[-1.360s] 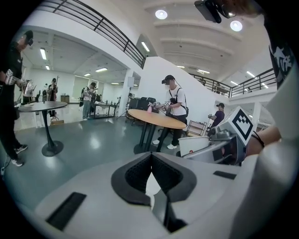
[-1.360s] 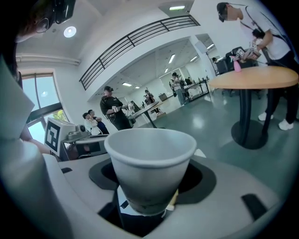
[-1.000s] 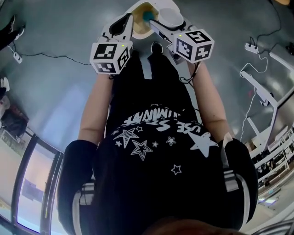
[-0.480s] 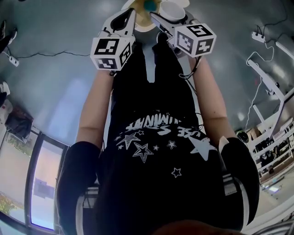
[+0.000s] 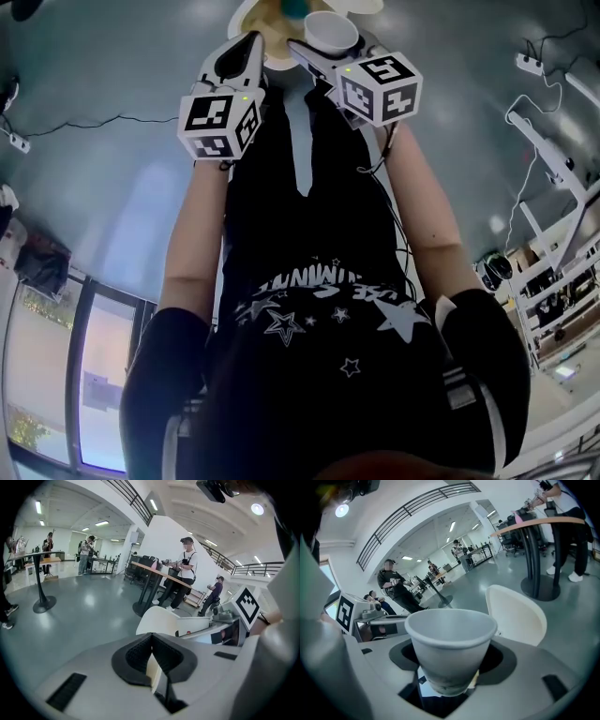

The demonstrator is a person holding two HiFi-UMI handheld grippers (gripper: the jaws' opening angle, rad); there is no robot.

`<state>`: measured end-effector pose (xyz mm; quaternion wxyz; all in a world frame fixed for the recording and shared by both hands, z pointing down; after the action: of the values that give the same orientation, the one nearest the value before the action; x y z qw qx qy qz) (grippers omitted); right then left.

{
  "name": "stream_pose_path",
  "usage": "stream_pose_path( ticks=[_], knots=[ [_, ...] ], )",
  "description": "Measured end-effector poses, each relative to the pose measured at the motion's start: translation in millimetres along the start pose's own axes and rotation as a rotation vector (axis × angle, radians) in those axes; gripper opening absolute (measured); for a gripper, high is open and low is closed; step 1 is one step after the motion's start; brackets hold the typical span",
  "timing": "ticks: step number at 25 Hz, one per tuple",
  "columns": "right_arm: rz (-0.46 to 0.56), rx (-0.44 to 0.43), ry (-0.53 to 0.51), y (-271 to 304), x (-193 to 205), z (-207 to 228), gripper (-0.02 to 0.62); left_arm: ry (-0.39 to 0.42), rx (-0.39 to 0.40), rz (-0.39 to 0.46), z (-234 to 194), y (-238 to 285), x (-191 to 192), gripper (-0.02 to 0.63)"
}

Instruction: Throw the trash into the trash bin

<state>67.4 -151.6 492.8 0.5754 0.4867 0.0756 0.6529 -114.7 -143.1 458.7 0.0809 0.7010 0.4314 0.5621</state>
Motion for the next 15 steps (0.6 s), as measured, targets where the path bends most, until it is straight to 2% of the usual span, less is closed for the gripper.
stream_pose_path(
  ticks=[15],
  knots=[
    [-0.078, 0.01, 0.037, 50.7, 38.8, 37.7, 0.31, -0.05, -0.016, -0.076, -28.1, 52.4, 52.9, 0.011]
  ],
)
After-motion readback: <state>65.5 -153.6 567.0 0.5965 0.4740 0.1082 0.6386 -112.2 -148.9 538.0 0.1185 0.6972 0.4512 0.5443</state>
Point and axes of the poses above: the fingertips, and each gripper's own axes: y forward along the fingers, z to its right, x out of its underside, the point moved 9 cm from there along -y, backward along the fingers, and after that the axes turned 4 degrees about -z, right-handed, at the moved point
